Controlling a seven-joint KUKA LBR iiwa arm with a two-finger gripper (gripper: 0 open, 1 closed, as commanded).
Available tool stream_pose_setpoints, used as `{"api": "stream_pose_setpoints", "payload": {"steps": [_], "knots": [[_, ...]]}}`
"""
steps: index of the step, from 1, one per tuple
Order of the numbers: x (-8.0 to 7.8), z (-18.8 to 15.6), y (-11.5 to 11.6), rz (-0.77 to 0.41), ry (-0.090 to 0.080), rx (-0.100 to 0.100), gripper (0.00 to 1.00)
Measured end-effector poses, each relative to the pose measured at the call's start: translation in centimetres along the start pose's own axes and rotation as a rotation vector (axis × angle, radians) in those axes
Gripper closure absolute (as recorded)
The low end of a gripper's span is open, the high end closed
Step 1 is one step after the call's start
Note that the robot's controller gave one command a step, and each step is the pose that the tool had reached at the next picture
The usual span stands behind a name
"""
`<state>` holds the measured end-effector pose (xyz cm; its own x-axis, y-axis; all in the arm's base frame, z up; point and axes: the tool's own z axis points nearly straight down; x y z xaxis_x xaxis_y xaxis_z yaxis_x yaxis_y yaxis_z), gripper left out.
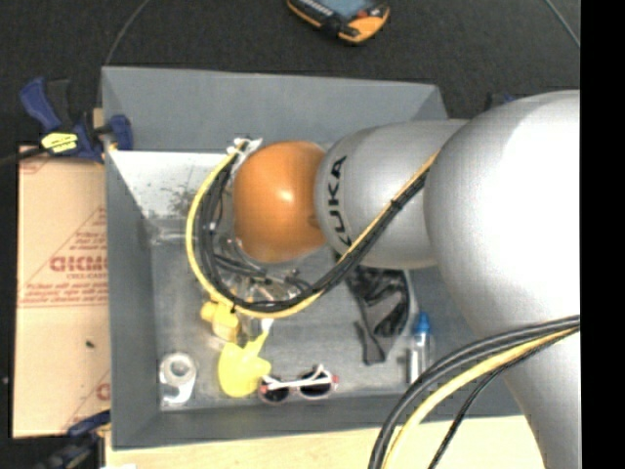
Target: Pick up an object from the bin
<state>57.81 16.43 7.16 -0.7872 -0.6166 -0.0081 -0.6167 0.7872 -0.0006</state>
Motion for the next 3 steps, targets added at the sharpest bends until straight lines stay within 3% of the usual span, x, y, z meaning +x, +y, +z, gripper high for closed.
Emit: {"api": "stream_pose_setpoints", "payload": {"steps": [1, 2, 3], "knots": [[0.0, 0.0, 0.0, 0.002, 0.0, -0.001, 1.0], [1.8, -0.1, -0.9, 0.029, -0.003, -0.001, 1.0], [0.6, -17.2, -1.0, -0.033, -0.004, 0.0, 1.0]]}}
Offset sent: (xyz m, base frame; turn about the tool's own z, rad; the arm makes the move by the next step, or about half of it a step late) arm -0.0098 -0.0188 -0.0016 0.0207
